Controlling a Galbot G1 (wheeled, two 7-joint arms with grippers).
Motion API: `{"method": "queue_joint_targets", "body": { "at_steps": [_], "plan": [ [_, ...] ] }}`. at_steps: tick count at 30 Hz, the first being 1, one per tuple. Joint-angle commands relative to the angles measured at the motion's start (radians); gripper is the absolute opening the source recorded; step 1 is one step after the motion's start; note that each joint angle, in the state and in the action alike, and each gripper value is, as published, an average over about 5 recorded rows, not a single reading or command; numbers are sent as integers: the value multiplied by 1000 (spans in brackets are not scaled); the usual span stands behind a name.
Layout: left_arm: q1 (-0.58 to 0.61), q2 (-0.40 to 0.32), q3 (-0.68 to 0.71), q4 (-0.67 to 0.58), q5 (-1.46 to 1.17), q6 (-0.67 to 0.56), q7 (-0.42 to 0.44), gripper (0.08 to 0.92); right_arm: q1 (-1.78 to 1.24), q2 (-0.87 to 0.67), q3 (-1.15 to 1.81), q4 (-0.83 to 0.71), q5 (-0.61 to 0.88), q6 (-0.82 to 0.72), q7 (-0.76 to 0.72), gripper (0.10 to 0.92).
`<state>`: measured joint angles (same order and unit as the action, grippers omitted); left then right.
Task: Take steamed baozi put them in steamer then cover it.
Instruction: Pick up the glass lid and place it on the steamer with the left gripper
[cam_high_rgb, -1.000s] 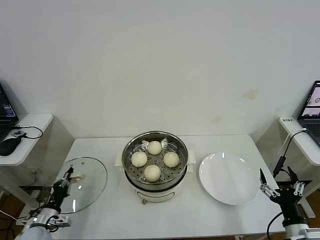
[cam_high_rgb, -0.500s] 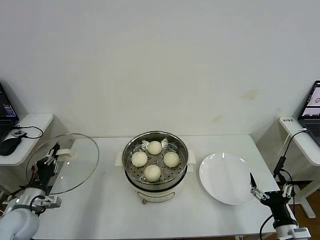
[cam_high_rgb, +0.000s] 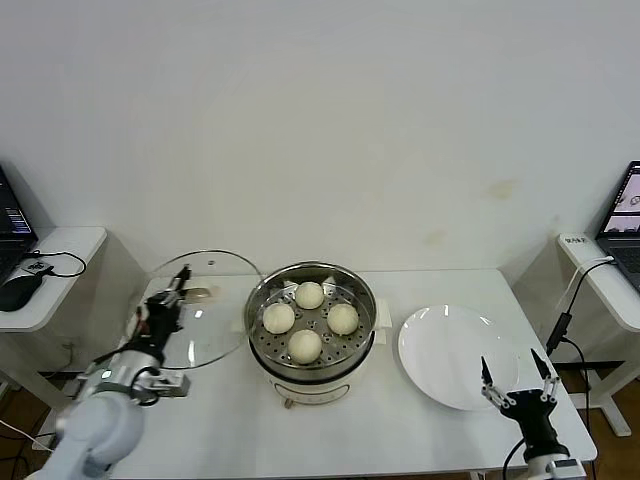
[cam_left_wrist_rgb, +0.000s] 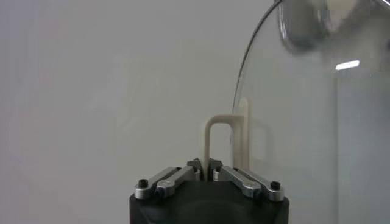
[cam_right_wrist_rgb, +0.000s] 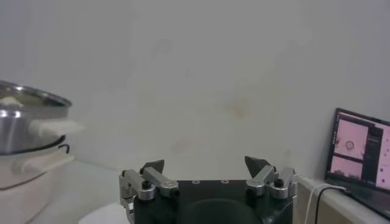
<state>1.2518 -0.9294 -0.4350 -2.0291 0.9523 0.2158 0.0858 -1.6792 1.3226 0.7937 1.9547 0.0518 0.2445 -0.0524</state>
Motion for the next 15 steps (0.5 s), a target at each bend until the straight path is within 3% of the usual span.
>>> {"method": "queue_joint_targets", "body": {
  "at_steps": [1,15],
  "plan": [
    [-187,-116,326,-16,167,142,103,141,33,67,-30,-36,-130,7,22,823],
    [-308,-202,450,96,272,149,139,141,40,121,-56,-62,-160,13,28,823]
  ]
}}
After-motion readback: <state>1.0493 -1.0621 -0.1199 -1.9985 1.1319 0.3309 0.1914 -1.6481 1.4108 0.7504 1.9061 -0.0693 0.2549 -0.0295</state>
